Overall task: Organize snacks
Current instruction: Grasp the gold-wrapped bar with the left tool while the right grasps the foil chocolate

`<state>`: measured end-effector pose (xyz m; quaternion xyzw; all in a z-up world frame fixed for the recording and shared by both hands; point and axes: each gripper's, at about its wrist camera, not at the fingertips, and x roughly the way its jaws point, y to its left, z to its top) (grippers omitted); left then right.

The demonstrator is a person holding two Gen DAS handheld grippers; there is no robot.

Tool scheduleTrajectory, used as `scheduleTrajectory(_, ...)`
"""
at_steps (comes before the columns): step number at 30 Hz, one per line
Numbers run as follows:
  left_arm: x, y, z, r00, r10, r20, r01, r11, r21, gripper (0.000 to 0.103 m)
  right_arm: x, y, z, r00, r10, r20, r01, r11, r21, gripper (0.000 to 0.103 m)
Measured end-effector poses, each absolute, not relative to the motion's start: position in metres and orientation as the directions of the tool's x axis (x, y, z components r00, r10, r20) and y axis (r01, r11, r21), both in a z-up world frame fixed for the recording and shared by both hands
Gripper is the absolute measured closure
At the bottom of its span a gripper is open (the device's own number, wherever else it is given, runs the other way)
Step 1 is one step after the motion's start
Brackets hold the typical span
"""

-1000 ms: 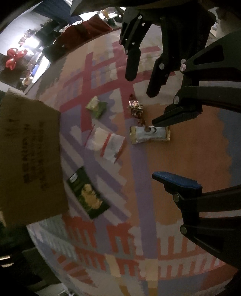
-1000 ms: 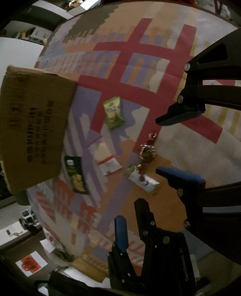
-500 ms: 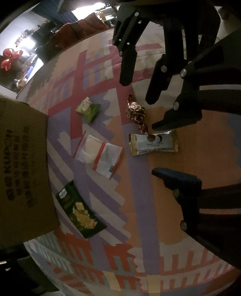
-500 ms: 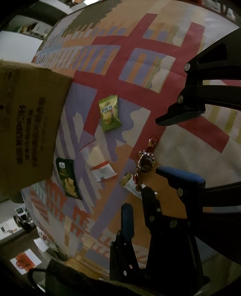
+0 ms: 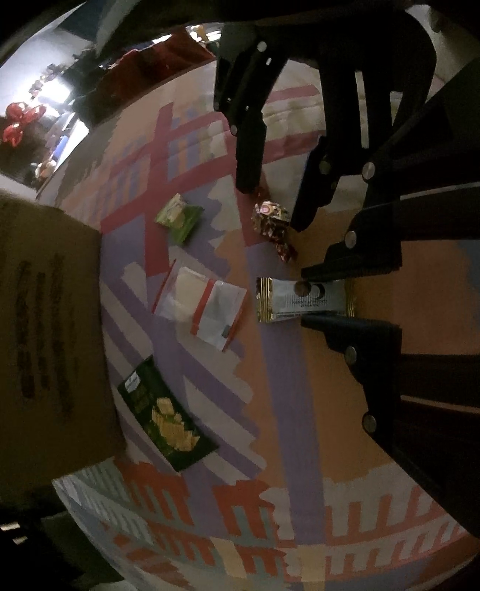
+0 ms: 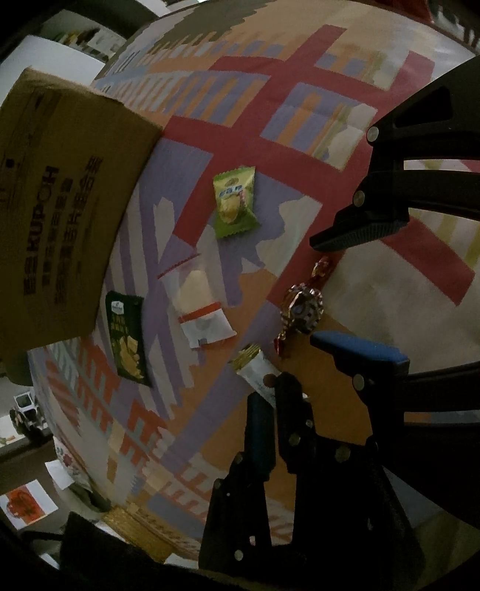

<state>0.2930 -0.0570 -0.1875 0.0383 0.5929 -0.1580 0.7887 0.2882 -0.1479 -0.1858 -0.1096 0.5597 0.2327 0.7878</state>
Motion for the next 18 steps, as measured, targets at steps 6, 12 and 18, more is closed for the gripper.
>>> scheduleTrajectory(6,0.297,-0.05,-0.188,0.238,-0.211,-0.948,0.258,0.955,-0.148,0.084,0.295,-0.142,-0.186,0.267,0.239,-0.934,-0.483,0.871,0.085,0.056)
scheduleTrajectory(12,0.295,-0.045,-0.185,0.248,-0.214,-0.945,0.248,0.957,-0.151,0.084,0.296,-0.142,-0.185,0.274,0.242,-0.931,-0.47,0.878,0.09,0.071)
scheduleTrajectory(18,0.296,-0.042,-0.174,0.286,-0.215,-0.934,0.238,0.96,-0.148,0.084,0.293,-0.15,-0.175,0.301,0.256,-0.919,-0.41,0.905,0.118,0.071)
